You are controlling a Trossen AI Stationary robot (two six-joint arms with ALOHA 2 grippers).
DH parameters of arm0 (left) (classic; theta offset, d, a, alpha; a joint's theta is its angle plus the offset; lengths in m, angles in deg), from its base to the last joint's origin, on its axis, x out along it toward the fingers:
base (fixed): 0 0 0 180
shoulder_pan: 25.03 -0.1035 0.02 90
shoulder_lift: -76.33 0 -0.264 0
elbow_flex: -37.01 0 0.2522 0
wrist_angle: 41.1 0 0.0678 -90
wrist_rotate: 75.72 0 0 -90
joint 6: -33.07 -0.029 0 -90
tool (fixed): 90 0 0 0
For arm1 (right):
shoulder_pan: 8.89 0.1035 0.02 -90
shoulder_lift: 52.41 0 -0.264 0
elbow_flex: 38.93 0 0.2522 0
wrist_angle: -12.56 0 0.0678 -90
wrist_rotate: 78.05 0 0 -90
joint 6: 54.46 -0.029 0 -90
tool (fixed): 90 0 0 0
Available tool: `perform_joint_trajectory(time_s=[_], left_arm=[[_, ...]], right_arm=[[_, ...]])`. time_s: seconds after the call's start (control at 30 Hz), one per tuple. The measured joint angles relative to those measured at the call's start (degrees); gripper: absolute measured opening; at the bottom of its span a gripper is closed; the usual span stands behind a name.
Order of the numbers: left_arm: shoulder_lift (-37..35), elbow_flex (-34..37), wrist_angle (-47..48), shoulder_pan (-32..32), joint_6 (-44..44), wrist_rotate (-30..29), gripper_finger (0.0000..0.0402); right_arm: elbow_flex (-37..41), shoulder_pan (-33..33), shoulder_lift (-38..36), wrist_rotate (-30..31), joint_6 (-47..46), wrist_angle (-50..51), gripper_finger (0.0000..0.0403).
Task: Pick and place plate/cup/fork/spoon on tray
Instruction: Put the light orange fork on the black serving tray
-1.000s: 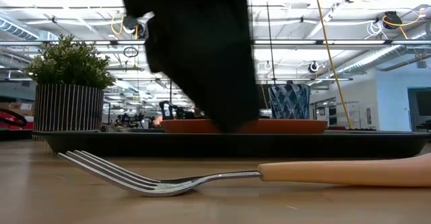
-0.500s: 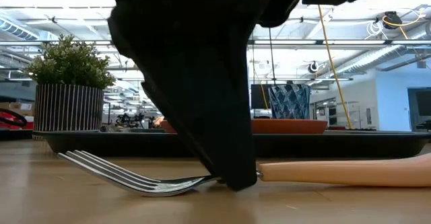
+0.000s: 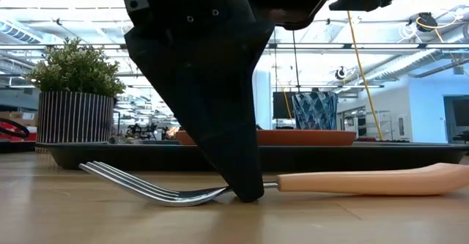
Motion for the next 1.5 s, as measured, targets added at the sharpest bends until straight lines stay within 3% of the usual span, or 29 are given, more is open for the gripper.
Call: perform_joint_trajectory(time_s=[0.2, 0.43, 0.8, 1.03, 1.23, 1.5], left_arm=[[0.11, -0.9, 1.04, -0.02, -3.97, 1.58, 0.0012], [0.56, -7.77, 9.32, 1.12, -17.06, 3.47, 0.0012], [0.22, -23.5, 35.43, 0.96, -32.16, -8.68, 0.0012], [0.22, -24.2, 48.17, 0.66, -47.47, -14.28, 0.0017], [-0.08, -23.5, 49.01, -0.8, -52.21, -15.77, 0.0018], [-0.42, -23.54, 49.08, -1.33, -52.01, -15.48, 0.0012]], right_arm=[[0.0, 0.0, -0.02, 0.01, 0.0, 0.01, 0.0114], [0.0, 0.0, -0.02, 0.03, 0.02, 0.27, 0.0114], [0.0, 0.0, -0.02, 0.03, 0.01, 0.96, 0.0114], [0.0, 0.0, -0.02, 0.03, 0.02, 1.25, 0.0114], [-0.04, 0.0, -0.02, 0.03, 0.0, 1.66, 0.0114], [-0.07, 0.0, -0.02, 0.06, -0.3, 7.04, 0.0114]])
